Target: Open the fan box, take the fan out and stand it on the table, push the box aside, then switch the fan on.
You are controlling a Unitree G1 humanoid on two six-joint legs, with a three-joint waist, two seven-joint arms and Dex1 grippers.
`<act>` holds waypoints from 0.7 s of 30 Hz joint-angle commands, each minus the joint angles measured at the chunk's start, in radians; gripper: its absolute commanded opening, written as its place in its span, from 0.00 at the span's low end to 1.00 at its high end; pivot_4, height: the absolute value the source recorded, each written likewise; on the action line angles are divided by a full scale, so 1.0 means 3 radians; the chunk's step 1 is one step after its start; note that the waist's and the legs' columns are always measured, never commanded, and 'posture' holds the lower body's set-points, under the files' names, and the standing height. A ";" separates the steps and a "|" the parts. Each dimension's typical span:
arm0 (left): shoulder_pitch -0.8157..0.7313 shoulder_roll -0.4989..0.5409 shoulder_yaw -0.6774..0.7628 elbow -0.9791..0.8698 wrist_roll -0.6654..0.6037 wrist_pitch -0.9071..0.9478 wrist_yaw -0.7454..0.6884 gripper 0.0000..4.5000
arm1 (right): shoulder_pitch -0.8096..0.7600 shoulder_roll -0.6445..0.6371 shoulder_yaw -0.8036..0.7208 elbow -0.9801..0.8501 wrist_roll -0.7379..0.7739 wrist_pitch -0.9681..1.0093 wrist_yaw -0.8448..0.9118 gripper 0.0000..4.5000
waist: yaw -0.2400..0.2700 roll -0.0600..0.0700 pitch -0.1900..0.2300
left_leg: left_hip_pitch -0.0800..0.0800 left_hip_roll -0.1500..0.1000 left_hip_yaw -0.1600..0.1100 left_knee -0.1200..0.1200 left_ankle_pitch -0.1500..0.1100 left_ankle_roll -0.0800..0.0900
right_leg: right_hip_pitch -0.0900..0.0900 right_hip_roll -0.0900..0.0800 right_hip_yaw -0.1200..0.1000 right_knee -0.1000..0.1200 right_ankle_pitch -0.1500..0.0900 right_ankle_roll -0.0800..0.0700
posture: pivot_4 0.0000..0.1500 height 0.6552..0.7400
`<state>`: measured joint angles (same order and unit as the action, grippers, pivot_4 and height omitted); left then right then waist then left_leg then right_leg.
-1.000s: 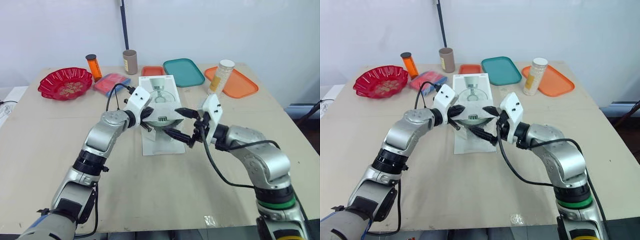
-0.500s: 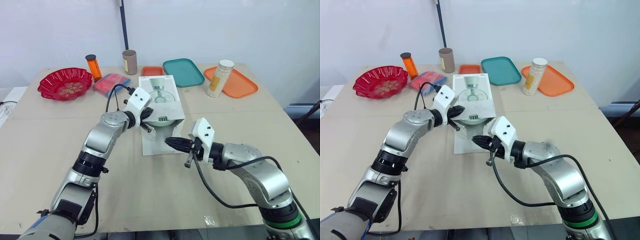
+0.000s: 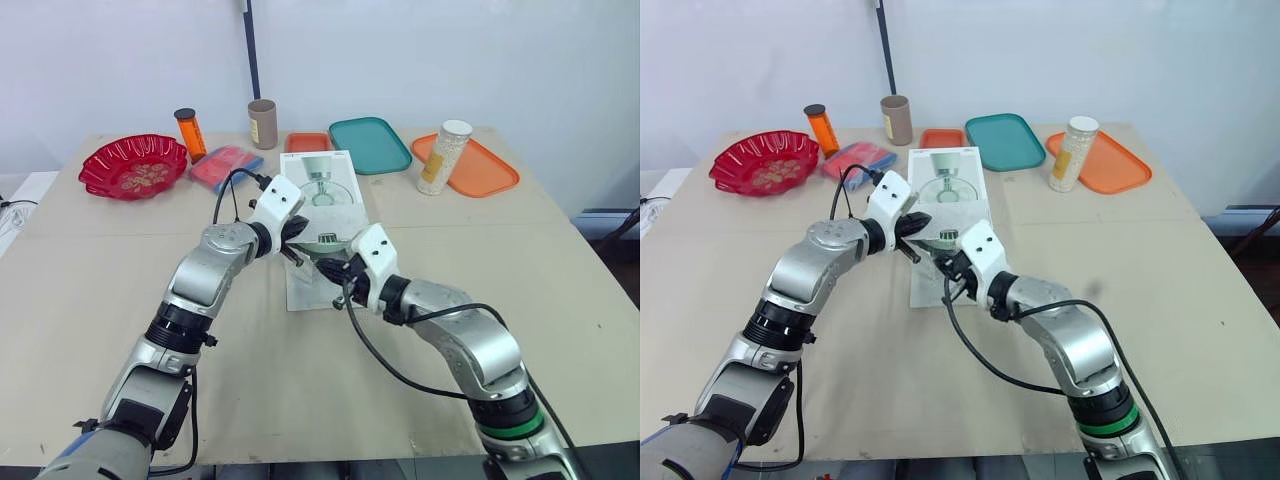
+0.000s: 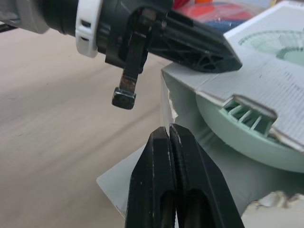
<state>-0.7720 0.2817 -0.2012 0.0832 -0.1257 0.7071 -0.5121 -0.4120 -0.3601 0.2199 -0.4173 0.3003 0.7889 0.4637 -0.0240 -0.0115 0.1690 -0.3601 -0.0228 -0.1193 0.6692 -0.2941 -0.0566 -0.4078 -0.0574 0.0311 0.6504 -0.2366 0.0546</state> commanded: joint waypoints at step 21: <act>0.0077 -0.0040 -0.0005 -0.0027 0.0027 -0.0005 0.0009 0.00 | 0.0360 -0.0215 -0.0660 -0.0380 -0.0096 0.0580 -0.0391 0.01 | 0.0000 0.0001 -0.0001 | 0.0001 0.0000 0.0000 0.0000 -0.0007 0.0012 | 0.0002 0.0001 0.0000 0.0001 0.0001 0.0001 | 1.00 1.00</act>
<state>-0.7605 0.2703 -0.1980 0.0761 -0.1252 0.7014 -0.5082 -0.3083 -0.4152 0.0610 -0.4844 0.2709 0.9608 0.3623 -0.0241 -0.0113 0.1688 -0.3598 -0.0230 -0.1194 0.6693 -0.2961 -0.0529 -0.4072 -0.0572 0.0311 0.6506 -0.2364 0.0548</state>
